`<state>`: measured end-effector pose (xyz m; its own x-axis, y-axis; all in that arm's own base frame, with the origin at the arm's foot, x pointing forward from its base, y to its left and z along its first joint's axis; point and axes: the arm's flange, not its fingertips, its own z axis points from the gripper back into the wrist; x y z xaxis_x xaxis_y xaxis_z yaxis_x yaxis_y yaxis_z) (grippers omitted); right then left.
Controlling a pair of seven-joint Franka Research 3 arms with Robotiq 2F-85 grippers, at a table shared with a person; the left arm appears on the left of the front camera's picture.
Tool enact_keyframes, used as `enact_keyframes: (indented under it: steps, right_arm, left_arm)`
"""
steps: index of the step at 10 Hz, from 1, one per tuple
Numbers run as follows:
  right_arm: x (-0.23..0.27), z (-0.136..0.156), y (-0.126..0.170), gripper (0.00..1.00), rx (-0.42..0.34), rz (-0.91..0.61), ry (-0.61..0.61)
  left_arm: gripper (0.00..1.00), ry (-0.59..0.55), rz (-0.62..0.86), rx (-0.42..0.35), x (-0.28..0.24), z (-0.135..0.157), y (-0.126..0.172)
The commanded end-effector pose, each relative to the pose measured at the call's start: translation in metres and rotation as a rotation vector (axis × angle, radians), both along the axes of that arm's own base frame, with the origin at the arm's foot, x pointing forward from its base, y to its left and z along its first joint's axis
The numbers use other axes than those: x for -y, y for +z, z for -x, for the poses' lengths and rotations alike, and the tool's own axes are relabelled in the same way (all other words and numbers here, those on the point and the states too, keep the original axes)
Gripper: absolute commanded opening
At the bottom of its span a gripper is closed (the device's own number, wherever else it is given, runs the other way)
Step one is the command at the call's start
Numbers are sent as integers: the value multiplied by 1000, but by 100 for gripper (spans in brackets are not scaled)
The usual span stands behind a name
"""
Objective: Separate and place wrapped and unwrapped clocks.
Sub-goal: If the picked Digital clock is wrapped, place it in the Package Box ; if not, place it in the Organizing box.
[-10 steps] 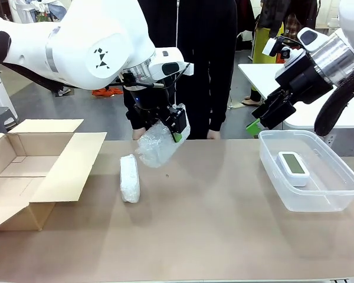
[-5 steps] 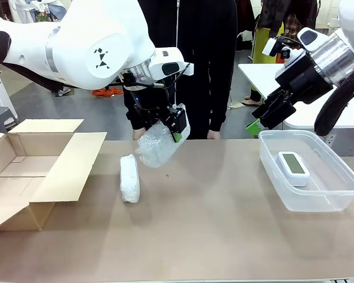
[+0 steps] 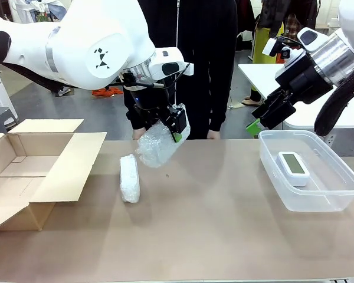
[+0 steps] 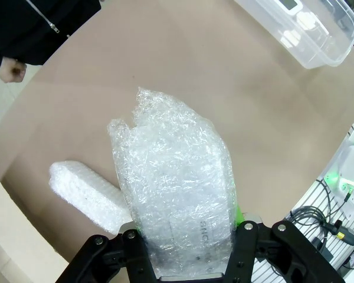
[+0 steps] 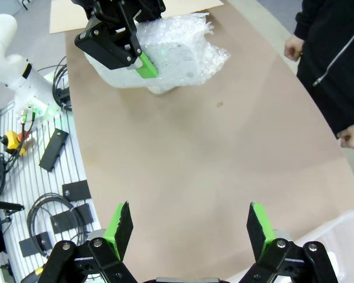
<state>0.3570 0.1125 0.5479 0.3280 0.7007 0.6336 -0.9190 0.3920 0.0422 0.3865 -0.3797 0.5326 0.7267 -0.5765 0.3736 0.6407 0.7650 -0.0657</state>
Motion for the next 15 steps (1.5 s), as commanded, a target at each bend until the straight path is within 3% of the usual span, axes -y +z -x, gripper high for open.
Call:
enact_keyframes:
  steps: [1,8,9,11,12,15]
  right_arm:
    - [3,-1,1,100,1,7,18]
    - [3,-1,1,100,1,7,18]
    - [3,-1,1,100,1,7,18]
    - [3,-1,1,100,1,7,18]
    - [3,-1,1,100,1,7,18]
    - [3,-1,1,100,1,7,18]
  left_arm:
    - [20,7,-5,13,-3,2,3]
    - [20,7,-5,13,-3,2,3]
    - [53,0,0,0,0,0,0]
    - [53,333,-8,19,-72,-15,41]
    - [53,472,-13,-8,-121,-16,51]
    - [53,729,-42,-42,-240,-15,63]
